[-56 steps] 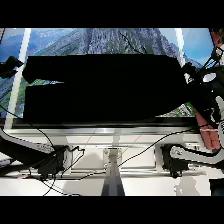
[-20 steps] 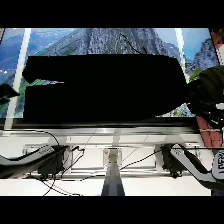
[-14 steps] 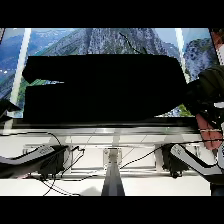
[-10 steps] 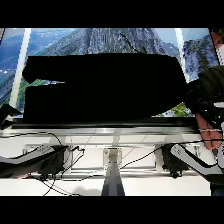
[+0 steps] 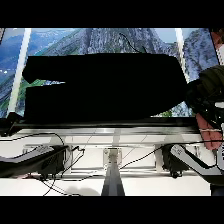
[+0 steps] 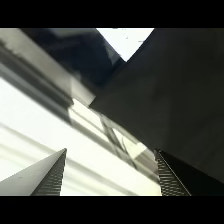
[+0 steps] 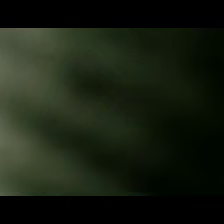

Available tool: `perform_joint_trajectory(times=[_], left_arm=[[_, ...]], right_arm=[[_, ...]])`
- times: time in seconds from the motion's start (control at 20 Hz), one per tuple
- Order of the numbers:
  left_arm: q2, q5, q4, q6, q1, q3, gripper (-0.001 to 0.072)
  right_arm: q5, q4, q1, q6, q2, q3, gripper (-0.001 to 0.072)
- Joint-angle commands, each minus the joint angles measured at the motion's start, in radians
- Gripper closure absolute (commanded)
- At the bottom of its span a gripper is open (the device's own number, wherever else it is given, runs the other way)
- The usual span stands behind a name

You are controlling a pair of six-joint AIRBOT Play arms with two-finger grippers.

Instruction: Fold the clothes and pants, and hang the long-sleeved shirts on hangers.

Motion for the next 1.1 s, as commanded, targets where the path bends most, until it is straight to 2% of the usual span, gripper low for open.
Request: perform_joint_trajectory(times=[0.0, 0.15, 0.2, 0.25, 0.3, 0.4, 0.55, 0.75, 0.9, 1.05], left_arm=[[0.0, 0.128, -0.155, 0.133, -0.004, -0.097, 0.0209], [0.0, 0.221, -0.229, 0.166, -0.033, -0.1, 0.0239], [0.0, 0.246, -0.233, 0.166, -0.045, -0.1, 0.0377], [0.0, 0.253, -0.24, 0.168, -0.056, -0.098, 0.0624], [0.002, 0.253, -0.272, 0.191, -0.064, -0.097, 0.0697], [0.014, 0.235, -0.385, 0.26, -0.07, -0.077, 0.0696], [0.058, 0.153, -0.572, 0.433, -0.069, 0.011, 0.0696], [0.138, 0.143, -0.575, 0.432, -0.058, 0.099, 0.0697], [0.187, 0.134, -0.539, 0.419, -0.026, 0.1, 0.0697], [0.203, 0.131, -0.477, 0.378, -0.006, 0.1, 0.0697]], right_arm=[[0.008, -0.005, 0.0, -0.028, 0.006, 0.0, 0.0693], [0.017, -0.054, 0.0, -0.028, 0.039, 0.0, 0.0693], [0.029, -0.072, 0.0, -0.028, 0.055, 0.0, 0.0693], [0.044, -0.087, 0.0, -0.028, 0.072, 0.0, 0.0693], [0.065, -0.104, 0.0, -0.028, 0.095, 0.0, 0.0693], [0.109, -0.13, 0.0, -0.028, 0.16, 0.0, 0.0693], [0.143, -0.157, 0.0, -0.022, 0.304, 0.0, 0.0694], [0.204, -0.193, 0.0, -0.015, 0.524, 0.009, 0.0694], [0.295, -0.315, 0.0, 0.068, 0.643, 0.069, 0.0693], [0.377, -0.464, 0.0, 0.089, 0.71, 0.149, 0.0693]])
